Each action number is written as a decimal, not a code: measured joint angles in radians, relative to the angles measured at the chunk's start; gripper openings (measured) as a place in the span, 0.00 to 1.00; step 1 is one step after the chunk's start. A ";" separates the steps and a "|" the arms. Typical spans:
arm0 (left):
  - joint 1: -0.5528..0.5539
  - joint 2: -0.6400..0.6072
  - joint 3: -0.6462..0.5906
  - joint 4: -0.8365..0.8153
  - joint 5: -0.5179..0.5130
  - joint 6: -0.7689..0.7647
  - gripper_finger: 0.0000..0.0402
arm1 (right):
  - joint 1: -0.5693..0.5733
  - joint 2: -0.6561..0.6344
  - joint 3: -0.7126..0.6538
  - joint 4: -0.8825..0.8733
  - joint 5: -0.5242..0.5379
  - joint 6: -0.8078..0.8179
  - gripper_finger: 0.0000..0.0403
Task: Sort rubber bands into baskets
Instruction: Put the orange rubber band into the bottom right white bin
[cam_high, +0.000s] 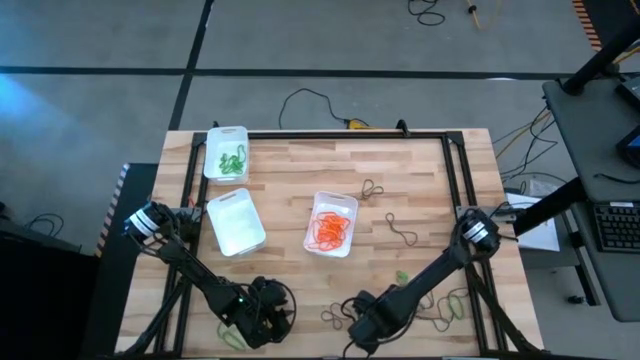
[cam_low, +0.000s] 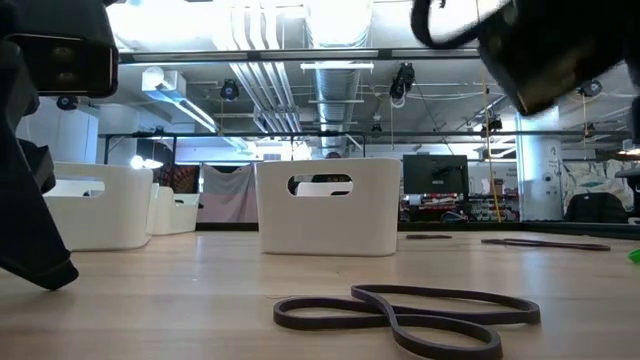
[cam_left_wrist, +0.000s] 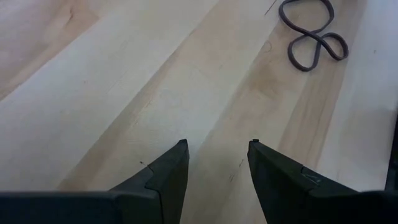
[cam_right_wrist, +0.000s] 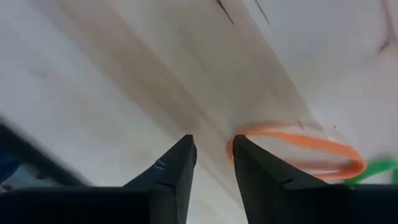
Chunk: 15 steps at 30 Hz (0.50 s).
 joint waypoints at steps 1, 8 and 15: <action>0.000 0.000 0.000 0.001 0.000 0.001 0.38 | -0.001 0.011 0.000 -0.005 -0.001 0.006 0.27; 0.000 0.000 0.000 0.006 0.005 0.001 0.38 | -0.008 0.043 0.004 -0.015 -0.051 0.003 0.24; 0.000 0.000 0.000 0.008 0.006 0.001 0.38 | -0.008 0.045 0.003 -0.073 -0.050 -0.060 0.09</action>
